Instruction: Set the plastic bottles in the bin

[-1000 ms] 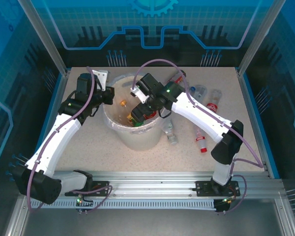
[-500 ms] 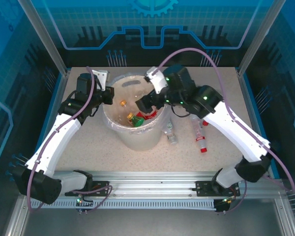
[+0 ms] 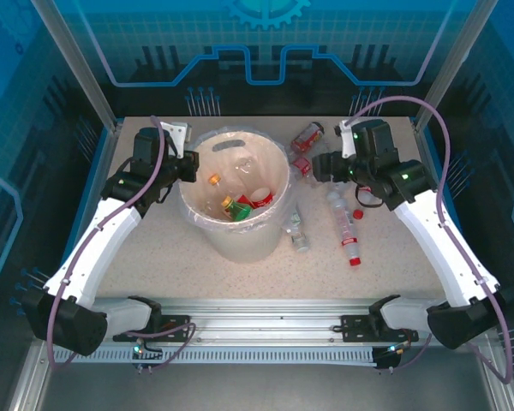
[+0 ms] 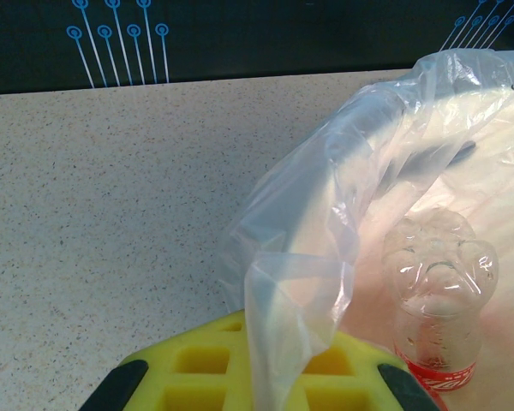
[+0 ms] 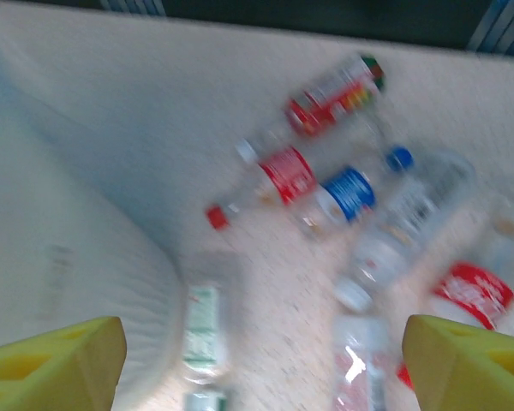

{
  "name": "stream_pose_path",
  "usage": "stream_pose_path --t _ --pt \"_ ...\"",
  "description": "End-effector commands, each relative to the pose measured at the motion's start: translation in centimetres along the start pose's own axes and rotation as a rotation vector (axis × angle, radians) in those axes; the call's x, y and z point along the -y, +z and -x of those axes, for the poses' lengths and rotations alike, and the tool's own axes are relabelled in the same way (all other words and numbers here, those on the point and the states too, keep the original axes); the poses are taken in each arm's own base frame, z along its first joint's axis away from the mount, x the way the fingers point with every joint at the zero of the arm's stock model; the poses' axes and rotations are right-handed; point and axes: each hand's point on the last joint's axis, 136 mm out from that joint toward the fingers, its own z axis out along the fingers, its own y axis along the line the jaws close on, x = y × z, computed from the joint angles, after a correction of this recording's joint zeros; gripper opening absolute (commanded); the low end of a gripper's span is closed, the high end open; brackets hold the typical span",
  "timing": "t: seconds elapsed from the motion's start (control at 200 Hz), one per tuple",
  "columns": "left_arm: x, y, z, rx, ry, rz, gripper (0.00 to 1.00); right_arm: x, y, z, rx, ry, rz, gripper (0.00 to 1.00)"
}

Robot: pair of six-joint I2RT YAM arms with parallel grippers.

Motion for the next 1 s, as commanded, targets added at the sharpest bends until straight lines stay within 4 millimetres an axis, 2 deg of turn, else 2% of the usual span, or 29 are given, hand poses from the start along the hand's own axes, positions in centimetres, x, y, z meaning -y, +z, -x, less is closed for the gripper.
stream_pose_path --t 0.0,0.07,0.22,0.385,0.58,0.735,0.85,0.996 --pt "-0.3 1.1 -2.4 -0.081 -0.029 0.001 0.0 3.0 2.2 -4.5 -0.159 0.016 -0.115 0.83" --pt "-0.3 1.2 -2.5 -0.084 -0.028 0.002 0.0 2.9 3.4 -6.5 -0.22 0.019 -0.104 0.83" --pt "-0.3 1.2 -2.5 -0.087 -0.028 0.0 0.0 -0.8 5.9 -9.9 -0.29 0.115 0.1 0.81" --pt "-0.3 1.0 -2.3 -0.078 -0.026 0.004 0.0 -2.3 9.2 -13.1 -0.367 0.183 0.186 0.79" --pt "-0.5 0.7 -2.1 -0.073 -0.019 0.016 0.0 -4.8 12.3 -14.8 -0.43 0.241 0.304 0.8" --pt "-0.8 -0.2 -1.7 -0.073 -0.014 0.038 0.0 -5.5 14.2 -16.3 -0.475 0.23 0.29 0.82" --pt "-0.9 -1.4 -0.7 -0.043 -0.021 0.038 0.0 -6.3 15.4 -16.9 -0.498 0.214 0.286 0.84" --pt "-2.0 -2.3 0.0 -0.019 -0.048 0.059 0.0 -6.9 16.9 -17.8 -0.537 0.189 0.262 0.86"
